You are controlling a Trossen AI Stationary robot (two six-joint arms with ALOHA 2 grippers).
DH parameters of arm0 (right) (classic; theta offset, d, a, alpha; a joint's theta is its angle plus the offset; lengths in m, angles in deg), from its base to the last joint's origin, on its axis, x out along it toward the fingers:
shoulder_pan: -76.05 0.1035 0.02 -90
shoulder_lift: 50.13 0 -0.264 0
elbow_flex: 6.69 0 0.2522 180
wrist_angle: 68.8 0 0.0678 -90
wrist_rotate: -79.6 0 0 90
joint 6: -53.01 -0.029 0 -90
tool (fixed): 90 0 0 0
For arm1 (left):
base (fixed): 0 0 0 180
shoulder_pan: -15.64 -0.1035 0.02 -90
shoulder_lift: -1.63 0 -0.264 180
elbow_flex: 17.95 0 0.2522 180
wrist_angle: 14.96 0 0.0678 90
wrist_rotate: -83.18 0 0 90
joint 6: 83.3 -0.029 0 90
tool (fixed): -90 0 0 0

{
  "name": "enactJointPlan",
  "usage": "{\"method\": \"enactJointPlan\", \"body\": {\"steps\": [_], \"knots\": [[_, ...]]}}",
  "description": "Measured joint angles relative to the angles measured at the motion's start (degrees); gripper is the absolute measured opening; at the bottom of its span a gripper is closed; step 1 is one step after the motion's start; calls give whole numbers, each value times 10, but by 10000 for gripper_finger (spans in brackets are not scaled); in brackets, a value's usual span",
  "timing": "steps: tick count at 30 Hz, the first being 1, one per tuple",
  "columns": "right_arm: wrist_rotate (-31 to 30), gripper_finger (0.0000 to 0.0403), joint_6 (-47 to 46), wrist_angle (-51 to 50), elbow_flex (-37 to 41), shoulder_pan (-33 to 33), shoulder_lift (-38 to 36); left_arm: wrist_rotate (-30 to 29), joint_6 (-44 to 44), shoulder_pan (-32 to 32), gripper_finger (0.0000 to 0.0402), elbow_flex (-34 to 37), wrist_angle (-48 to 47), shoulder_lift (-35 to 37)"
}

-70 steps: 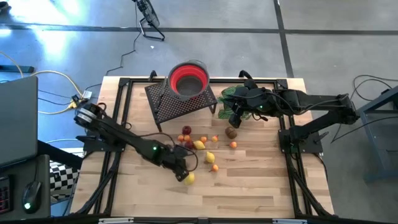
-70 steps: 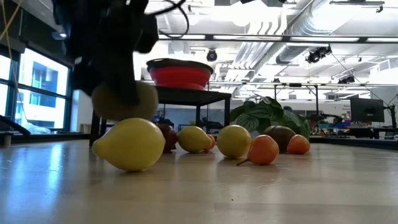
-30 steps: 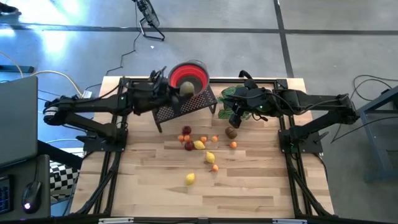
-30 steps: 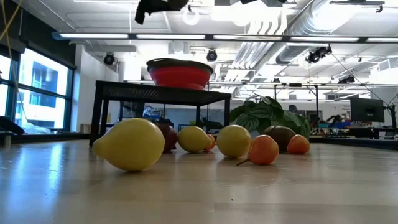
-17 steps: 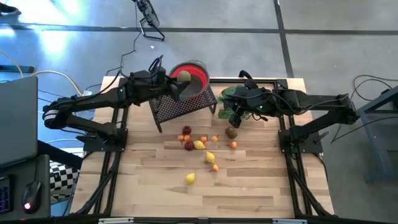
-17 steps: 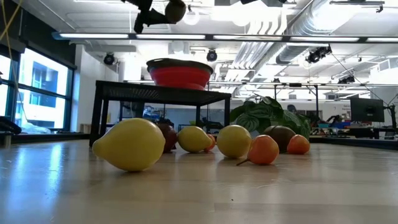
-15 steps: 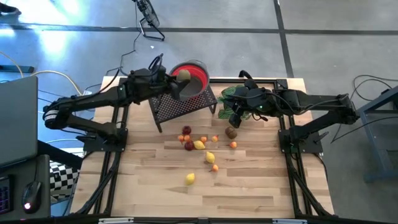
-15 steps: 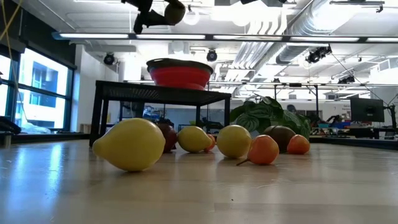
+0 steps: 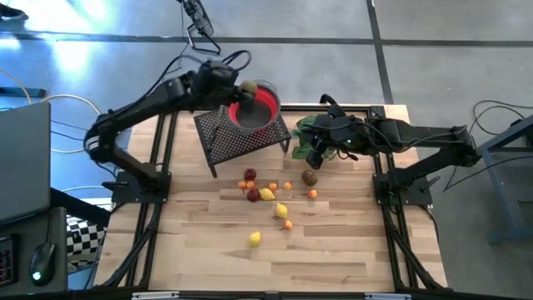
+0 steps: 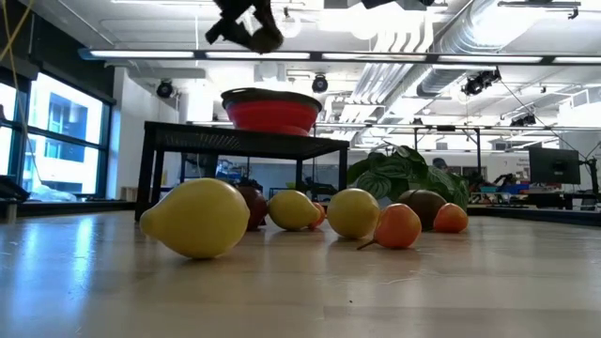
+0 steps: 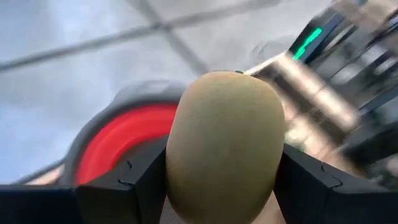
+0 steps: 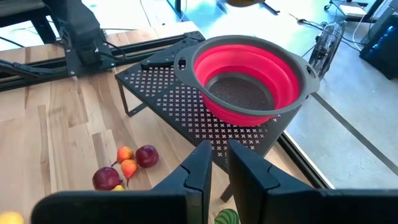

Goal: Pick & Place Fruit
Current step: Put the left green kiwi into the red basket on the shelf

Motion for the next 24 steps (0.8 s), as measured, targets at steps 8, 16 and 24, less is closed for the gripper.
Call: {"method": "enactJointPlan", "body": {"steps": [8, 16, 24], "knots": [[0, 43, 0, 0, 0, 0, 0, 31, -7, -27, 230, -91, -59, -90], [0, 43, 0, -1, 0, 0, 0, 55, 6, -37, 230, -93, -88, -141], [0, 43, 0, -1, 0, 0, 0, 57, 14, -37, 230, -93, -98, -180]]}}
